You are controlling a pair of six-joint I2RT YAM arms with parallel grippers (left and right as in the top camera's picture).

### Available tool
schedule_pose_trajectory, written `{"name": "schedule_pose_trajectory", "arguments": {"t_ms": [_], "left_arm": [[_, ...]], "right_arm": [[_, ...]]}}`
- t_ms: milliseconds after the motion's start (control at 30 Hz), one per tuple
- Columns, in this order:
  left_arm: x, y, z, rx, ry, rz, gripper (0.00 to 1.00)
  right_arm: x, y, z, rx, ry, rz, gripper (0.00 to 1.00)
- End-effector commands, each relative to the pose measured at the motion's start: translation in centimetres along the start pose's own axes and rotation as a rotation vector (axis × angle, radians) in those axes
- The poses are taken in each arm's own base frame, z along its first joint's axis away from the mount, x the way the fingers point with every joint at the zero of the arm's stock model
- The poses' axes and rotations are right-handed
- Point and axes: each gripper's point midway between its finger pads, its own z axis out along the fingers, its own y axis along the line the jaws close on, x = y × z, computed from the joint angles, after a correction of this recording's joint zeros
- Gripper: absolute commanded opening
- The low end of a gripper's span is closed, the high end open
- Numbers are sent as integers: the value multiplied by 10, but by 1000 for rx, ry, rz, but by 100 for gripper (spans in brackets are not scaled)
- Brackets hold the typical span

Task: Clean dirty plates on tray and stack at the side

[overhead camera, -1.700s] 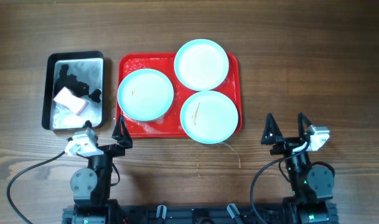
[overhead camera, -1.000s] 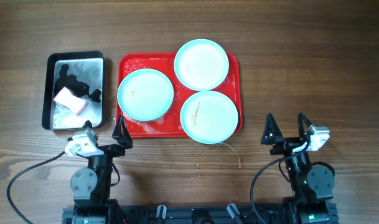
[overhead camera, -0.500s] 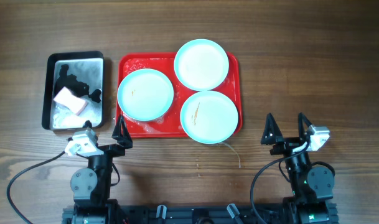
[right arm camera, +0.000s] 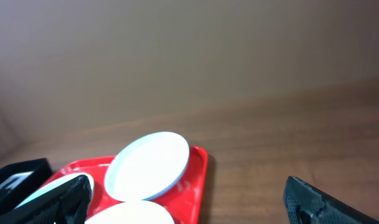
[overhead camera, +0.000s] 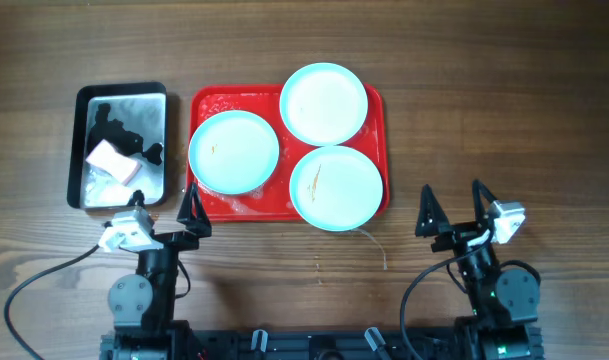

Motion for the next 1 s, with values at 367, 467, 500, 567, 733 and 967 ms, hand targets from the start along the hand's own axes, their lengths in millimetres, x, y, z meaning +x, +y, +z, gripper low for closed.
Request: {"name": "schedule_pose_trajectory", "arguments": {"t_ms": [367, 467, 500, 567, 733, 967], "left_arm": [[-118, -49, 1, -76, 297, 25, 100], [-117, -49, 13, -132, 450, 26, 100], [-115, -48, 16, -153, 508, 25, 100], [-111, -47, 22, -194, 622, 25, 100], [-98, -79, 50, -64, 781, -81, 100], [-58, -52, 82, -186, 897, -76, 87]], "right_arm": [[-109, 53, 23, -90, 216, -72, 100], [-119, 57, 39, -70, 366, -41, 100], [-121, 57, 44, -57, 420, -30, 100], [-121, 56, 51, -39, 517, -26, 100], [-113, 53, 78, -21, 648, 10, 100], [-83, 52, 100, -57, 742, 50, 100]]}}
